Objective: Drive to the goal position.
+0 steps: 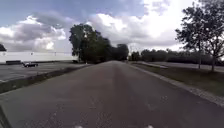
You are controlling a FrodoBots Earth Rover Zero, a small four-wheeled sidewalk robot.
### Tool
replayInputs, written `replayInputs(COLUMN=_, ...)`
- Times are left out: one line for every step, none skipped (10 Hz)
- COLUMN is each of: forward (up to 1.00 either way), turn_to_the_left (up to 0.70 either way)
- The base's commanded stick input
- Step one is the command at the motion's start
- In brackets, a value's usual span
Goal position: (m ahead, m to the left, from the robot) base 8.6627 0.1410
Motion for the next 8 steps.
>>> replayInputs(forward=0.70, turn_to_the_left=0.00)
replayInputs(forward=0.70, turn_to_the_left=0.00)
replayInputs(forward=0.70, turn_to_the_left=0.00)
replayInputs(forward=0.70, turn_to_the_left=0.00)
replayInputs(forward=0.70, turn_to_the_left=0.00)
replayInputs(forward=0.70, turn_to_the_left=0.00)
replayInputs(forward=0.70, turn_to_the_left=0.00)
replayInputs(forward=0.70, turn_to_the_left=0.00)
